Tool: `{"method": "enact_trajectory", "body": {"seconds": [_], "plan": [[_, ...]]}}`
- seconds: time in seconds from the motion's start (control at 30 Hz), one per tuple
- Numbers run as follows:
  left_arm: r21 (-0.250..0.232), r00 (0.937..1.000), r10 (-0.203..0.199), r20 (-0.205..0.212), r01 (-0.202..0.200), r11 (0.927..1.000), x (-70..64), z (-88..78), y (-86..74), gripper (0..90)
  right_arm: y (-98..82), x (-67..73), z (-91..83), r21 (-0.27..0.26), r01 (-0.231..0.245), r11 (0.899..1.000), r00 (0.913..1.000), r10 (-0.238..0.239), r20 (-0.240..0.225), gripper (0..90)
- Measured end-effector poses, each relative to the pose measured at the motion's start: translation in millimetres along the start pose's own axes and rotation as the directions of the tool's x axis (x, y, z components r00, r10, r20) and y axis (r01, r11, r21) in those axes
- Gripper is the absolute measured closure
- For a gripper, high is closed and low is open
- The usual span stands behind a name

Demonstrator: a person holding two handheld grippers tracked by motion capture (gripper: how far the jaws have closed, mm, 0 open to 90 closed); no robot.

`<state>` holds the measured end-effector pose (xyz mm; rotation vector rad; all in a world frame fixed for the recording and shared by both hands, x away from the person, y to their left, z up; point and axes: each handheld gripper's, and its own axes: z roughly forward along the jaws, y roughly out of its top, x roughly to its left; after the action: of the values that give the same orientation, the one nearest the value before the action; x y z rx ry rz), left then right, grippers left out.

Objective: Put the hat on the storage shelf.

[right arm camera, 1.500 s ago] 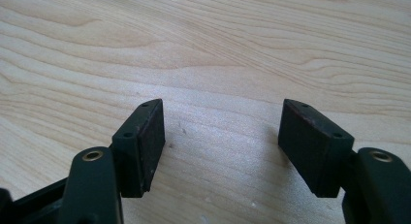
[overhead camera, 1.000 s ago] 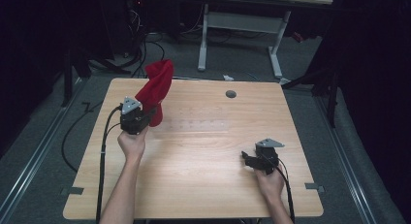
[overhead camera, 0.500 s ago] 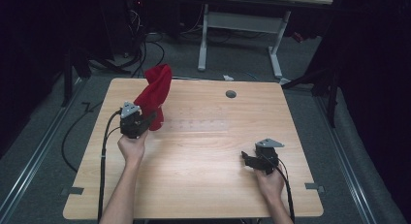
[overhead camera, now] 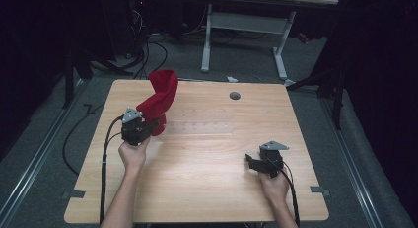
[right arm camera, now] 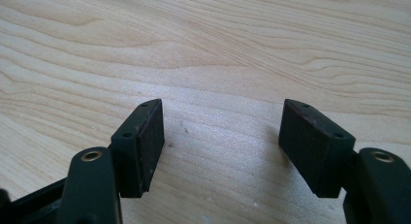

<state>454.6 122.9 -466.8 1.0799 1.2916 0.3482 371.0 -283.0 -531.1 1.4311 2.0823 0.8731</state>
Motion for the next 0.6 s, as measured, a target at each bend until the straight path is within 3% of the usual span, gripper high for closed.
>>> {"method": "enact_trajectory", "body": {"seconds": [0.3, 0.4, 0.43, 0.6], "plan": [[0.031, 0.9996, 0.024, -0.012, -0.024, 0.9992, -1.9, -3.9, -5.6, 78.0, 0.0, 0.3, -0.1, 0.001, -0.003, 1.0, 1.0, 0.003, 0.0, 33.3], [0.037, 0.9991, 0.035, -0.026, -0.034, 0.9987, -2.4, -6.5, -4.4, 67.3, 0.0, 0.3, -0.1, 0.001, -0.003, 1.0, 1.0, 0.003, 0.0, 33.3], [0.032, 0.9983, 0.046, -0.034, -0.045, 0.9985, -2.6, -7.7, -3.9, 56.3, 0.0, 0.4, -0.1, 0.001, -0.003, 1.0, 1.0, 0.003, 0.0, 33.3], [0.033, 0.9959, 0.075, -0.05, -0.073, 0.9968, -4.6, -12.6, -2.4, 45.1, 0.0, 0.3, 0.0, 0.0, -0.002, 1.0, 1.0, 0.002, -0.002, 33.3]]}}
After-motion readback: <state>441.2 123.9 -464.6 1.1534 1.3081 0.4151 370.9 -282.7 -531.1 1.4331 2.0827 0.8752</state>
